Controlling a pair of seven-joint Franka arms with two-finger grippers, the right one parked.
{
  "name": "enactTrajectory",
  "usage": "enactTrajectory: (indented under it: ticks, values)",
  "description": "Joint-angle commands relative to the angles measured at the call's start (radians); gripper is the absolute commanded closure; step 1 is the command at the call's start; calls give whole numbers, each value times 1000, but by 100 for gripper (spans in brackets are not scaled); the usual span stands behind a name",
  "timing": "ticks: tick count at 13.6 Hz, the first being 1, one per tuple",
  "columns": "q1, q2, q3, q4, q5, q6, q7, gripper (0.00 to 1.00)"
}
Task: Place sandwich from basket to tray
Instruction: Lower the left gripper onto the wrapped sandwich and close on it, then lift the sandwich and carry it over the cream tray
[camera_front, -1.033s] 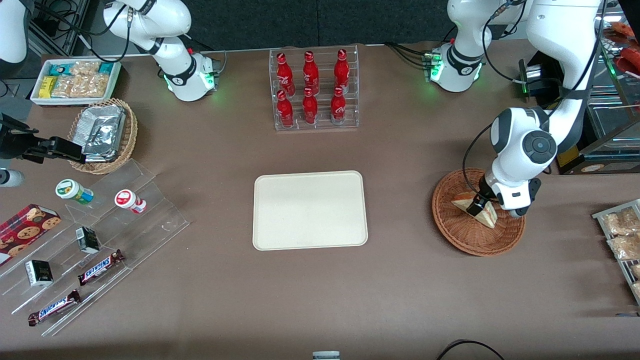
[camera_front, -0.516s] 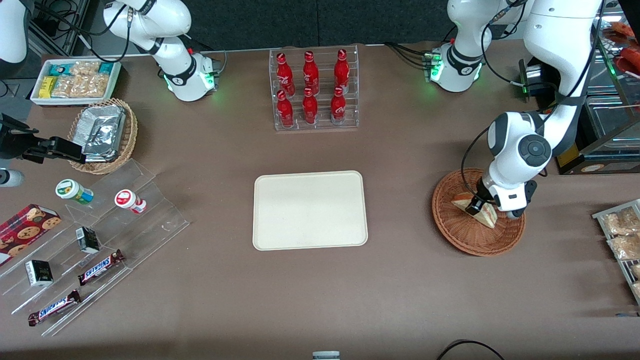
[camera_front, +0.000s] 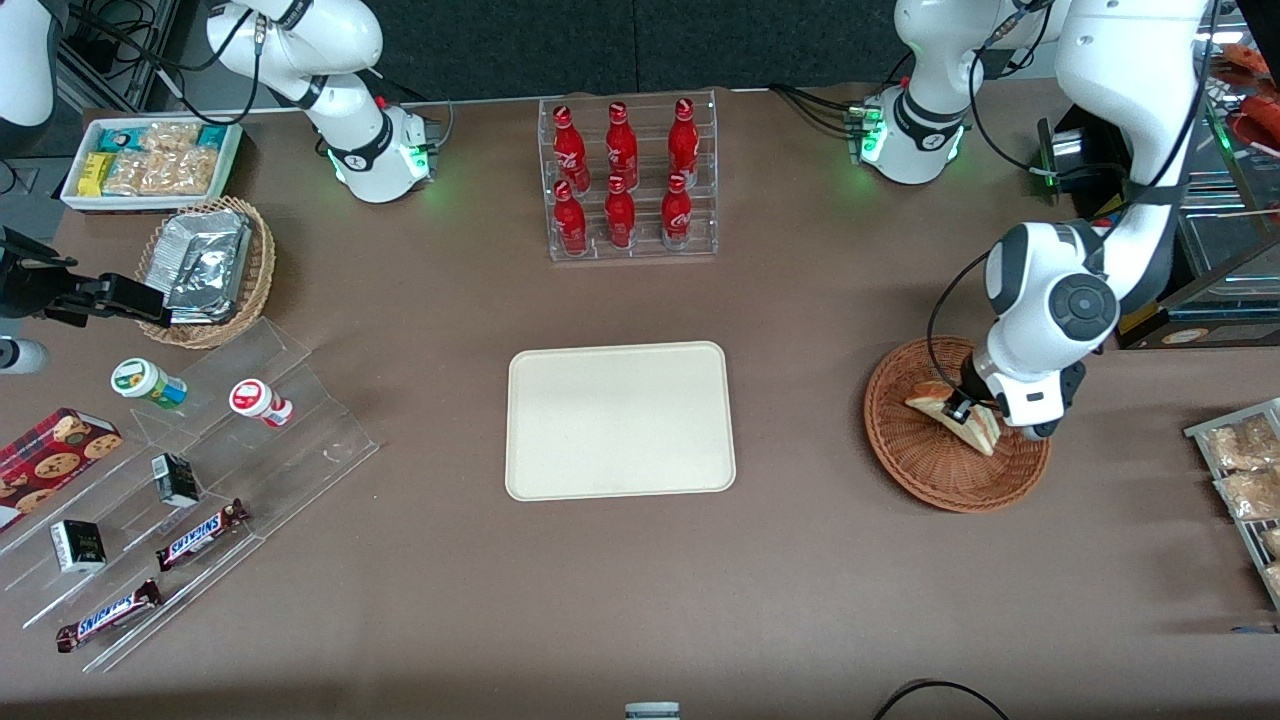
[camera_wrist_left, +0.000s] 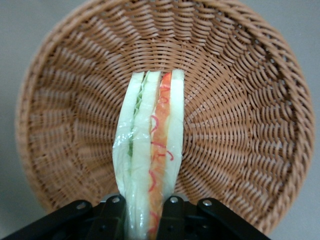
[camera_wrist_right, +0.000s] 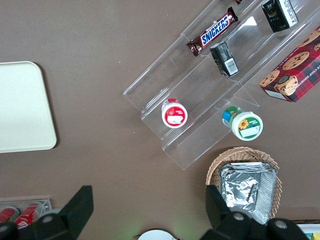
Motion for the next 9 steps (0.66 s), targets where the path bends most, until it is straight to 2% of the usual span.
enactTrajectory:
  ticks: [1,4,9]
  values:
    - [-38,-63,-14,97,21,-198,-17,86]
    - [-147,-51,-16,258,22,-381,-24,86]
    - [-394,26,-16,395,24,-387,-5,86]
